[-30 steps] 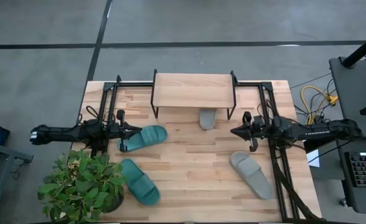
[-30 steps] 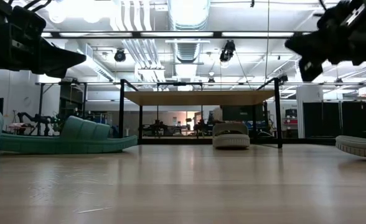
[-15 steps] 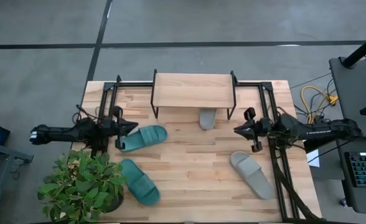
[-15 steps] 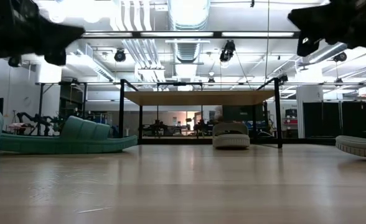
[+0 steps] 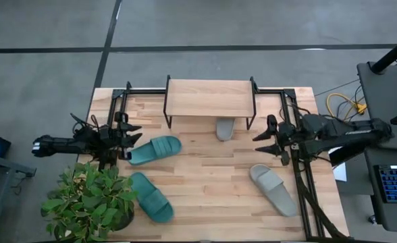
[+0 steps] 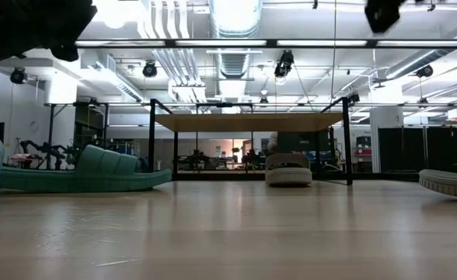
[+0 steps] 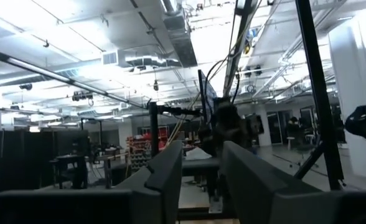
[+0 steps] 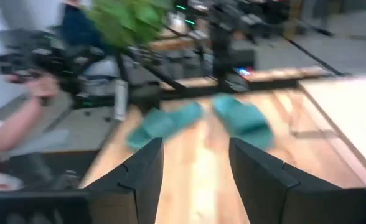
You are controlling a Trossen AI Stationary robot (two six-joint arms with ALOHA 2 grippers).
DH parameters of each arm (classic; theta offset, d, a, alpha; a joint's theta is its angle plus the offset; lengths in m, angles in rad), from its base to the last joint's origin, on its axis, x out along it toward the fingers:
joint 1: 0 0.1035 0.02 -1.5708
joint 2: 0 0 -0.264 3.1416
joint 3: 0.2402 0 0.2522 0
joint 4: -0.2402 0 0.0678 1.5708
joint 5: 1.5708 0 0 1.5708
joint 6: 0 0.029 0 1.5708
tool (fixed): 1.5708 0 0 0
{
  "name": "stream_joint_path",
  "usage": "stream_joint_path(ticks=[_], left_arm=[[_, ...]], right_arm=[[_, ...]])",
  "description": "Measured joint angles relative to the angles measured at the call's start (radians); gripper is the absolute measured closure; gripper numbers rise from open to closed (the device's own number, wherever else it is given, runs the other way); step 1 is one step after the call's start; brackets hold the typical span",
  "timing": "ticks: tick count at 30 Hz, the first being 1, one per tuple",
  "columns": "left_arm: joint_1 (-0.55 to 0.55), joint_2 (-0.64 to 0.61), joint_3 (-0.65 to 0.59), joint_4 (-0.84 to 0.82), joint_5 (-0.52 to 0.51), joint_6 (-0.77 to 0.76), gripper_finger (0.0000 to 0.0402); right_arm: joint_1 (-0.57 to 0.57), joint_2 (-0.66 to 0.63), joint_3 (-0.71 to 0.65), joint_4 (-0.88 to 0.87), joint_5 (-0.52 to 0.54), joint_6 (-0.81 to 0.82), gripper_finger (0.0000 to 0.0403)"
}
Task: Pick and place slides into the shelf
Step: Put the bottom gray slipper on the shelf
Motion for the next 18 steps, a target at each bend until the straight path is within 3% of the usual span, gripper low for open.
stream_joint_path(ticks=[2, 5, 10, 13, 18], left_arm=[[0.000, 0.000, 0.000, 0.000, -0.001, -0.014, 0.0295], [0.000, 0.000, -0.002, -0.001, 0.000, -0.014, 0.0295], [0.000, 0.006, -0.002, 0.000, -0.001, -0.013, 0.0295], [0.000, 0.006, -0.002, -0.001, -0.005, -0.013, 0.0295], [0.000, 0.006, -0.002, -0.002, -0.038, -0.013, 0.0295]], right_arm=[[0.086, 0.029, 0.061, -0.013, 0.034, -0.022, 0.0228], [0.251, 0.076, 0.155, -0.108, 0.195, -0.037, 0.0228], [0.564, 0.173, 0.285, -0.390, 0.669, 0.112, 0.0227], [0.736, 0.248, 0.350, -0.544, 0.877, 0.287, 0.0227], [0.939, 0.411, 0.451, -0.743, 0.996, 0.513, 0.0227]])
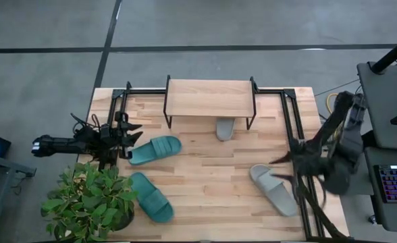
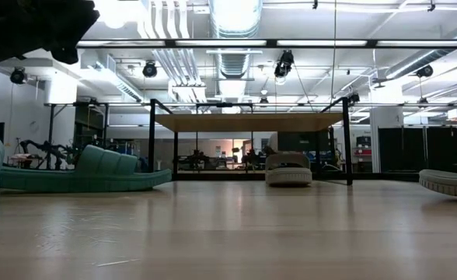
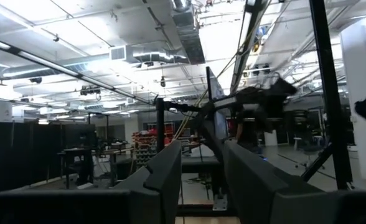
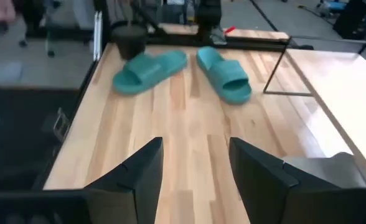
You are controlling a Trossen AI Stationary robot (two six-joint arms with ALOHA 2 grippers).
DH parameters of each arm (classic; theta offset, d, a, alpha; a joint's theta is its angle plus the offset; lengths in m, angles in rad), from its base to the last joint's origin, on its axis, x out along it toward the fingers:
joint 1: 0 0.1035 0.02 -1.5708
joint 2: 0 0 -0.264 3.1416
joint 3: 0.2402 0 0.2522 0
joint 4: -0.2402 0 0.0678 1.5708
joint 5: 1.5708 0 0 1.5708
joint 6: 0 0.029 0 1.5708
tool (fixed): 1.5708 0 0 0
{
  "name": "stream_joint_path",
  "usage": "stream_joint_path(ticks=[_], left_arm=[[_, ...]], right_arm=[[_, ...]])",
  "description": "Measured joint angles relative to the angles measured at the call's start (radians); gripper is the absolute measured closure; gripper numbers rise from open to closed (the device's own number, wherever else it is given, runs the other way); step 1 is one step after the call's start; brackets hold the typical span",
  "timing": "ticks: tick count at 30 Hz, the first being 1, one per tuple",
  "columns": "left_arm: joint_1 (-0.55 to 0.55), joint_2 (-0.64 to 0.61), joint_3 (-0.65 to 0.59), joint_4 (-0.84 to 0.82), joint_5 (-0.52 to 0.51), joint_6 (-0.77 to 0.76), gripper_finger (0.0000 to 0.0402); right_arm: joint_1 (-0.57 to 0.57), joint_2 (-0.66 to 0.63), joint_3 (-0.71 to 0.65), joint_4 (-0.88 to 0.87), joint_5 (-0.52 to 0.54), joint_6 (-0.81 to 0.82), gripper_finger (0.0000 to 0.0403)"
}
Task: Pick and place slides into the shelf
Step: Put the bottom gray slipper on the shelf
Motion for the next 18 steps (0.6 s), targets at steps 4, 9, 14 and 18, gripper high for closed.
stream_joint_path(ticks=[4, 9, 14, 18], left_arm=[[0.000, 0.012, -0.001, -0.033, -0.002, 0.000, 0.0295], [0.000, 0.040, -0.001, -0.038, -0.001, -0.002, 0.0295], [0.000, 0.071, -0.002, -0.033, -0.001, -0.001, 0.0295], [0.000, 0.099, -0.002, -0.032, -0.007, -0.001, 0.0295]], right_arm=[[0.075, 0.169, 0.091, -0.112, 0.003, 0.080, 0.0236], [0.101, 0.390, 0.221, -0.244, -0.035, 0.103, 0.0256], [0.100, 0.590, 0.317, -0.483, -0.178, 0.277, 0.0278], [0.100, 0.719, 0.300, -0.622, -0.422, 0.519, 0.0297]])
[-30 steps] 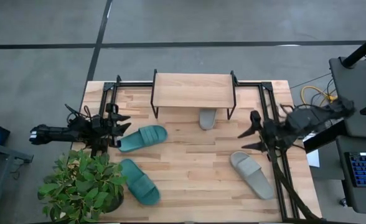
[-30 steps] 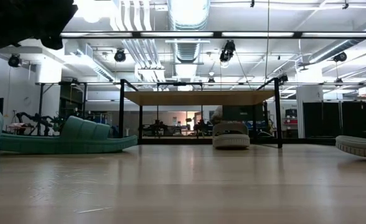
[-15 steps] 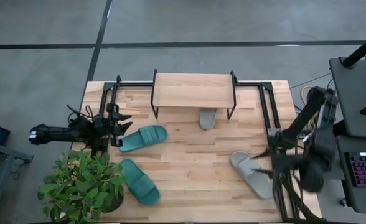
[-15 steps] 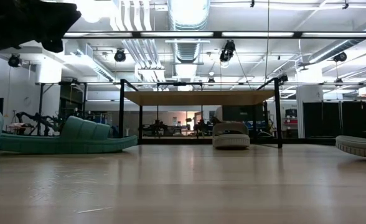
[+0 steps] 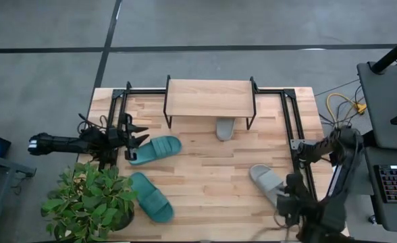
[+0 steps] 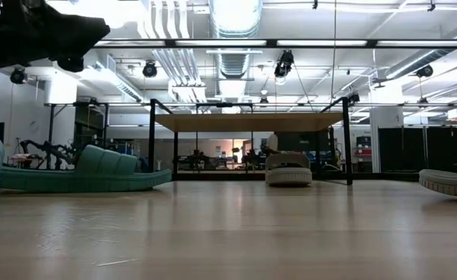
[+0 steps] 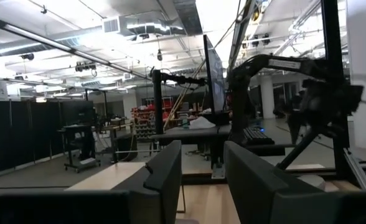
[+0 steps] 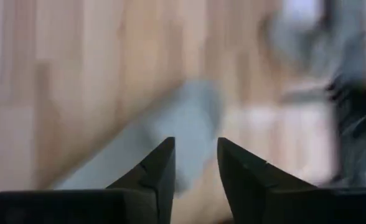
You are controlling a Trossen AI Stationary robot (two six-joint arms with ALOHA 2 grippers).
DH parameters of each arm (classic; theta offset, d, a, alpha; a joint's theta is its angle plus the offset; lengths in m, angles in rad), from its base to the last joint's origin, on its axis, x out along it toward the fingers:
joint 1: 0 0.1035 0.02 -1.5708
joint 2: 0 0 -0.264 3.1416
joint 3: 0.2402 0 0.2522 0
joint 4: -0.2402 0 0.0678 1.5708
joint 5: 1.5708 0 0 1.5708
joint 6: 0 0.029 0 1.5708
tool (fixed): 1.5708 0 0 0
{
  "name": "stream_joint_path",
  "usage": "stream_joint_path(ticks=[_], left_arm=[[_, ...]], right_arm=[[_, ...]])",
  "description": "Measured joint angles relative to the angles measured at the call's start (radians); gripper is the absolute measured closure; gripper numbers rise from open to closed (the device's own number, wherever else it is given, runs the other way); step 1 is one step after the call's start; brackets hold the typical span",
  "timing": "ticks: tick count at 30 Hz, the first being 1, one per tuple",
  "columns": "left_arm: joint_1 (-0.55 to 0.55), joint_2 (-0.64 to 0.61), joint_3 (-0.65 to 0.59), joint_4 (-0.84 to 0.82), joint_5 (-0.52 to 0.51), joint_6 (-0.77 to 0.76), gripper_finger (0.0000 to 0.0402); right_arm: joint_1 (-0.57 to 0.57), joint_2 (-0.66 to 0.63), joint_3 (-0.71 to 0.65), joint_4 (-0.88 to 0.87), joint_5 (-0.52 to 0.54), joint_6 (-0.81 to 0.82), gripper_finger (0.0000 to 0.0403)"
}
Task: Pick and place slides into the shelf
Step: Put the bottom gray slipper on the shelf
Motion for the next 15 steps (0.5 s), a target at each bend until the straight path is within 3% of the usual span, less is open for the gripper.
stream_joint_path(ticks=[6, 11, 15], left_arm=[[0.000, 0.012, 0.000, 0.001, -0.026, 0.000, 0.0294], [0.000, 0.009, 0.000, 0.004, -0.041, 0.000, 0.0294], [0.000, 0.008, 0.000, 0.004, -0.040, 0.000, 0.0294]], right_arm=[[0.022, 0.061, -0.082, -0.005, -0.083, 0.137, 0.0327], [0.032, 0.066, -0.122, 0.008, -0.045, 0.171, 0.0340], [0.031, 0.066, -0.148, 0.053, 0.003, 0.162, 0.0322]])
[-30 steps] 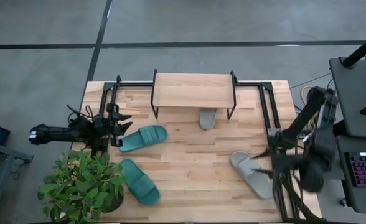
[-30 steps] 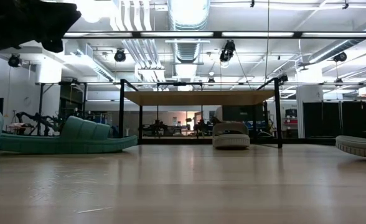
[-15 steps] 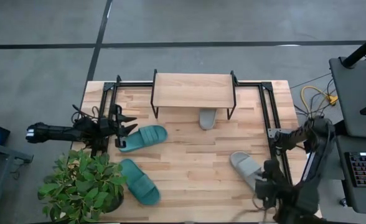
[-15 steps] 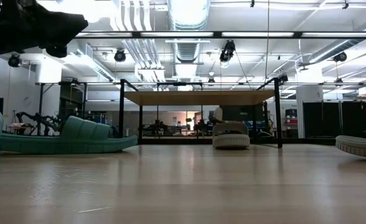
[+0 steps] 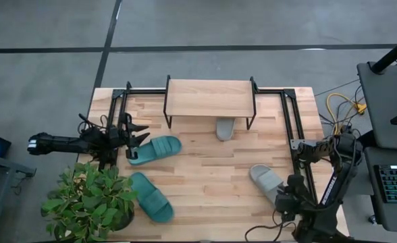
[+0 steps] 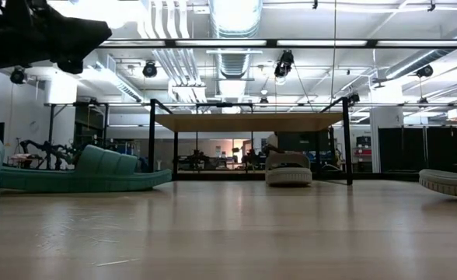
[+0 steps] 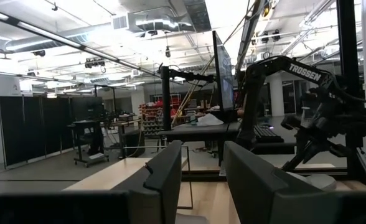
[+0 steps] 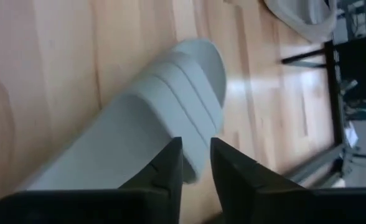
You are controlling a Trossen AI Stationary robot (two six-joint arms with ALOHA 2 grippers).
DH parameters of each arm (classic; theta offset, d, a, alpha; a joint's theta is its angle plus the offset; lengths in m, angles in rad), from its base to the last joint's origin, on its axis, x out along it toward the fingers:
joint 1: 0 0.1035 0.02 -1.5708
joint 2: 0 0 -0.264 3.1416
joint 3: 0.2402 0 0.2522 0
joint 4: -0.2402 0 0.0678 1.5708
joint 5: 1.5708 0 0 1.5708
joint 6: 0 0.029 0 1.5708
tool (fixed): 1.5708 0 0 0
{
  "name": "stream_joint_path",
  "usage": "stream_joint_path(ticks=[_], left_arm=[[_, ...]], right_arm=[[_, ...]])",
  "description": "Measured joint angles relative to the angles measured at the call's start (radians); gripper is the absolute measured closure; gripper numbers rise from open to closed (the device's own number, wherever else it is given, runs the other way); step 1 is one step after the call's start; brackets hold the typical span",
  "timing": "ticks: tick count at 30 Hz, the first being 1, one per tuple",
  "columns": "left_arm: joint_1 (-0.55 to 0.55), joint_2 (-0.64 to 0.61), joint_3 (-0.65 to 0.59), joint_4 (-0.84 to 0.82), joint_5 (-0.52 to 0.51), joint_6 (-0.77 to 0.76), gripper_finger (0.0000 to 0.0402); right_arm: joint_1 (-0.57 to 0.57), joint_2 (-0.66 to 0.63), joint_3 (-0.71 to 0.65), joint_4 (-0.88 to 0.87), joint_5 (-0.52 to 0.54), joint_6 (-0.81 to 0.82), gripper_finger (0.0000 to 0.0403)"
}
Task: Pick and place slides into the shelf
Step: Put the bottom gray slipper on the shelf
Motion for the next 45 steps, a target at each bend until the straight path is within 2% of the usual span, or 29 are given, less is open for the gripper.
stream_joint_path(ticks=[10, 15, 20, 24, 30, 34, 39, 45], left_arm=[[0.000, 0.002, 0.000, -0.003, 0.001, 0.000, 0.0294], [0.000, 0.003, 0.000, -0.002, 0.002, -0.001, 0.0294], [0.000, 0.002, 0.000, 0.000, 0.002, -0.001, 0.0294], [0.000, 0.002, 0.000, 0.000, 0.002, -0.002, 0.0294], [0.000, 0.002, 0.000, 0.017, 0.002, -0.003, 0.0294], [0.000, 0.005, 0.000, 0.013, 0.002, -0.003, 0.0294], [0.000, 0.003, 0.000, 0.012, 0.002, -0.003, 0.0294], [0.000, 0.005, 0.000, 0.013, 0.002, -0.003, 0.0294]], right_arm=[[-0.003, 0.031, -0.084, 0.077, -0.002, -0.054, 0.0225], [-0.003, 0.057, -0.151, 0.105, -0.009, -0.152, 0.0209], [-0.013, 0.054, -0.195, 0.107, 0.000, -0.091, 0.0213], [-0.025, 0.048, -0.221, 0.128, 0.006, -0.060, 0.0219], [-0.063, 0.049, -0.245, 0.198, 0.007, -0.112, 0.0236], [-0.094, 0.049, -0.242, 0.197, 0.006, -0.136, 0.0280], [-0.124, 0.049, -0.224, 0.194, -0.004, -0.200, 0.0375], [-0.129, 0.049, -0.197, 0.180, 0.002, -0.188, 0.0390]])
